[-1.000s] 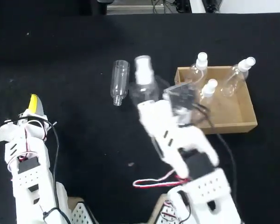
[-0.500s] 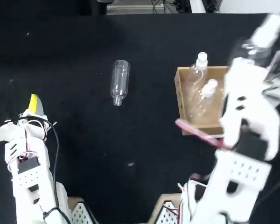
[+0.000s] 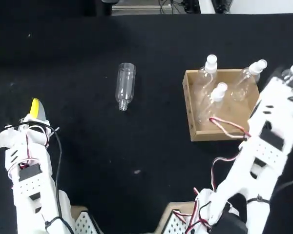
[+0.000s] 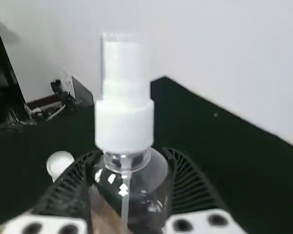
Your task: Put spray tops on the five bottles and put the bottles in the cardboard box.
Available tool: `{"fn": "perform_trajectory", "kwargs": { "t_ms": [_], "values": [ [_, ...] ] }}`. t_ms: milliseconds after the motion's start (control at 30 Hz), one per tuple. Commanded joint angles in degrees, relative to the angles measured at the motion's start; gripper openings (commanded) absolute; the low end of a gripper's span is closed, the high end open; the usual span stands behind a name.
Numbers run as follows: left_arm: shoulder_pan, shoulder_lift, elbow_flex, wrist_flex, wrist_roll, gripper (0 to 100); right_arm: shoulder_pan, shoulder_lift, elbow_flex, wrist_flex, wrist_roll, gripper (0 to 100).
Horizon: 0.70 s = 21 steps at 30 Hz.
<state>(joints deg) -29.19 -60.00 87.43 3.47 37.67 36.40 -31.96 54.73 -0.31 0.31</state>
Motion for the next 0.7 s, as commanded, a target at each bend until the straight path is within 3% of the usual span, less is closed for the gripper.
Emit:
{"fn": "perform_trajectory", "kwargs": {
  "t_ms": [0, 333, 667],
  "values": [
    [-0.3, -0.9, -3.2, -1.4, 0.3, 23, 0.1, -0.8, 2.4, -4.1, -0.1, 1.0],
    [-0.3, -0.9, -3.1, -1.4, 0.3, 23, -3.9, -0.7, 15.0, -21.3, -0.2, 1.0],
    [-0.4, -0.9, -2.9, -1.4, 0.3, 23, -7.0, -0.7, 15.6, -22.7, -4.9, 1.0]
  ]
}}
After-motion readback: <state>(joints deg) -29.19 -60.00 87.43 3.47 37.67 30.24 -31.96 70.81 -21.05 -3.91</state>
